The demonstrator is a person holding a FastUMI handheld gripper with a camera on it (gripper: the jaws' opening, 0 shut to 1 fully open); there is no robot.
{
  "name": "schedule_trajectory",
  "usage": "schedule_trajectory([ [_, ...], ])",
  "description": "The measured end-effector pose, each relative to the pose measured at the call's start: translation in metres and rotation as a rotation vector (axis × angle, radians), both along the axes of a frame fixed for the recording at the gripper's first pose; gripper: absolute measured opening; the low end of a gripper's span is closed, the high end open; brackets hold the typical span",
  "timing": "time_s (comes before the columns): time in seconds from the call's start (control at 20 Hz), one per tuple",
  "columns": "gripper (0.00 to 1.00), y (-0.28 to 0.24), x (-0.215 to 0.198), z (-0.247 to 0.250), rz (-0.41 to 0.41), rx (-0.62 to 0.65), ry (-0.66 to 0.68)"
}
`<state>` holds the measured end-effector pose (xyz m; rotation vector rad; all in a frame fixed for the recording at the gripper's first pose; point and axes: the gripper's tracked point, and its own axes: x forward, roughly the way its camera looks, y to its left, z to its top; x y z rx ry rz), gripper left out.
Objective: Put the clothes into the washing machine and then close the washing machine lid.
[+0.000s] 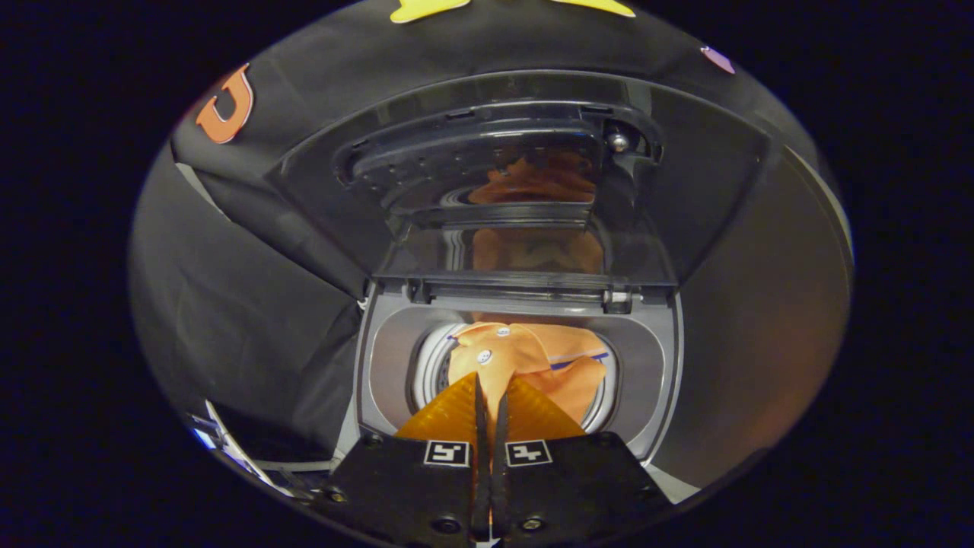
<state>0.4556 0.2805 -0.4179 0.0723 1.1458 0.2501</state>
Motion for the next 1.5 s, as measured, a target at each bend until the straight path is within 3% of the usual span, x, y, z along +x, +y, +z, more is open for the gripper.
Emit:
schedule_trajectory([
  [0.1, 0.05, 0.0, -0.001, -0.004, -0.006, 0.001, 0.003],
  [0.3, 0.2, -0.001, -0.003, -0.004, 0.016, -0.009, -0.016],
  [0.55, 0.86, -0.003, -0.006, 0.004, 0.022, -0.039, -0.045],
  [1.3, 0.87, -0.018, -0.016, 0.014, 0.001, -0.084, -0.101],
  [1.5, 0.86, -0.026, -0.024, 0.037, -0.01, -0.114, -0.164],
])
